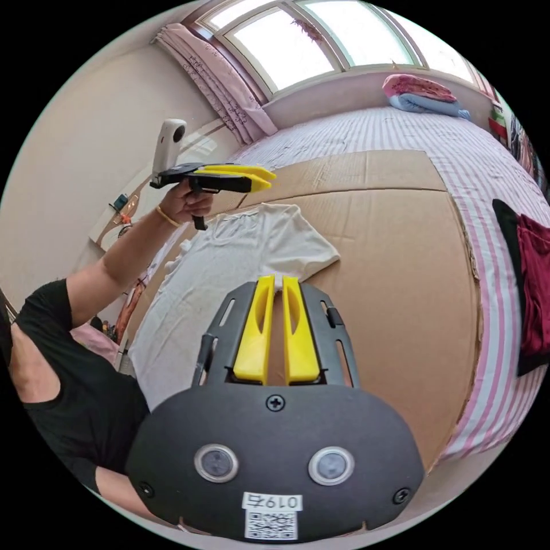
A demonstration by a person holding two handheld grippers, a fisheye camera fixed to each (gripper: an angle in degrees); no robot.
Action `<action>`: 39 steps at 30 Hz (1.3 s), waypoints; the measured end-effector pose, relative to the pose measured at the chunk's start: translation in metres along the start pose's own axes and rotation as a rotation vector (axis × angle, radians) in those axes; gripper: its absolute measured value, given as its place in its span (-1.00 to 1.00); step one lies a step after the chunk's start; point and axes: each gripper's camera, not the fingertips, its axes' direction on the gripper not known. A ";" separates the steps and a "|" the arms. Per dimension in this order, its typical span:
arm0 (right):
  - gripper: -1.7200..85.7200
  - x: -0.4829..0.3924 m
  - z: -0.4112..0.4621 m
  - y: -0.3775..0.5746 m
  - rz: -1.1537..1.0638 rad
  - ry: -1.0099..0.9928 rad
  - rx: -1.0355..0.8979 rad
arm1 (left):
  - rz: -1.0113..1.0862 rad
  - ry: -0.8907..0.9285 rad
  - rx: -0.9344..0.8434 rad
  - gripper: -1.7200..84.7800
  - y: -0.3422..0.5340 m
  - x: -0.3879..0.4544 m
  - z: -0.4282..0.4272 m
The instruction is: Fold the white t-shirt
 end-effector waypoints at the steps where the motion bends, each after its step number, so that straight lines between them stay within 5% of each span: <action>1: -0.92 0.003 -0.005 0.003 0.007 -0.014 0.004 | 0.031 0.012 0.008 -0.75 0.019 0.022 -0.005; 10: -0.82 0.034 -0.024 0.034 0.057 -0.054 -0.103 | -0.018 0.089 -0.032 -0.77 0.165 0.142 0.002; 23: -0.93 0.154 -0.019 0.033 0.150 -0.130 -0.060 | -0.091 0.075 -0.129 -0.78 0.250 0.182 0.009; 32: -0.79 0.212 -0.001 0.041 0.148 -0.001 -0.107 | -0.090 0.008 -0.105 -0.78 0.294 0.200 -0.009; 39: -0.77 0.242 0.000 0.118 0.156 0.002 -0.109 | -0.159 -0.007 0.074 -0.79 0.369 0.205 -0.091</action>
